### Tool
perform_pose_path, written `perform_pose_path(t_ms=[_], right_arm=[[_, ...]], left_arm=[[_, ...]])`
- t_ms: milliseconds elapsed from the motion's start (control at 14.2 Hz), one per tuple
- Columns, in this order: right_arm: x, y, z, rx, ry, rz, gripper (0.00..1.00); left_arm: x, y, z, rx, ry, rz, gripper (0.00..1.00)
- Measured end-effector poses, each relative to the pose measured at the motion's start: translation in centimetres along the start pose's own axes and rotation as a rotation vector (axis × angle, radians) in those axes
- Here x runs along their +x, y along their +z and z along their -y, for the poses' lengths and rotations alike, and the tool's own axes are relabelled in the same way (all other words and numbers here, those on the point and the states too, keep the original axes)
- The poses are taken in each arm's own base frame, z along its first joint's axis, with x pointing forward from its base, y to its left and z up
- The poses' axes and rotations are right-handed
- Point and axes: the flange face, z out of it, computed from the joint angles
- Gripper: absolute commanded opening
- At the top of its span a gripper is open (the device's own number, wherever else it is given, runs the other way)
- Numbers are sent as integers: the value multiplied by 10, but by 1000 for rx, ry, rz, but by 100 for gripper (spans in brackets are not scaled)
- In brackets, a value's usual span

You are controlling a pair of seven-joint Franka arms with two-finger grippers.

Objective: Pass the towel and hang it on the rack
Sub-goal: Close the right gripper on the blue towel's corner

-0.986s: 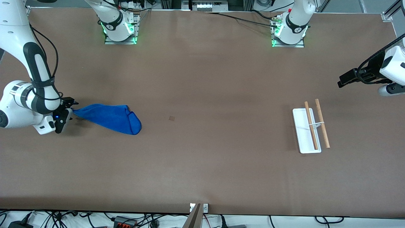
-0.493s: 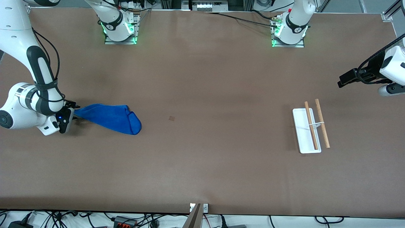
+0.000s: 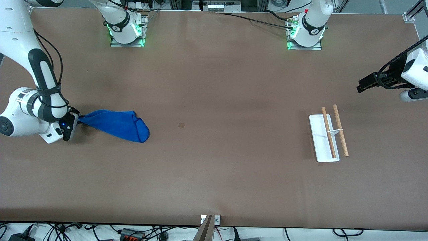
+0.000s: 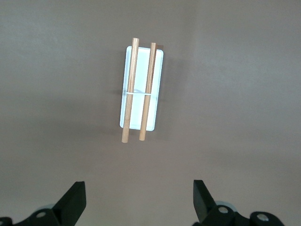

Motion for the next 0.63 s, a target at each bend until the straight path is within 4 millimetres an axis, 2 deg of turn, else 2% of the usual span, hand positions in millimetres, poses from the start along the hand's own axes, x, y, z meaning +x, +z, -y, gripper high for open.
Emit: perform_pose_path(t_ms=[70,423,563,634], right_arm=[[0,1,0,0,-2,0,0],[2,2,-1,-1,-10,-2,0],[9,-10,-3,-24,-14,-29,0],[15,-25,-3,-44,-11,-58,0]], left_arm=[[0,0,0,0,0,0,100],[0,0,0,0,0,0,100],[0,0,0,0,0,0,100],[0,0,0,0,-1,0,100]])
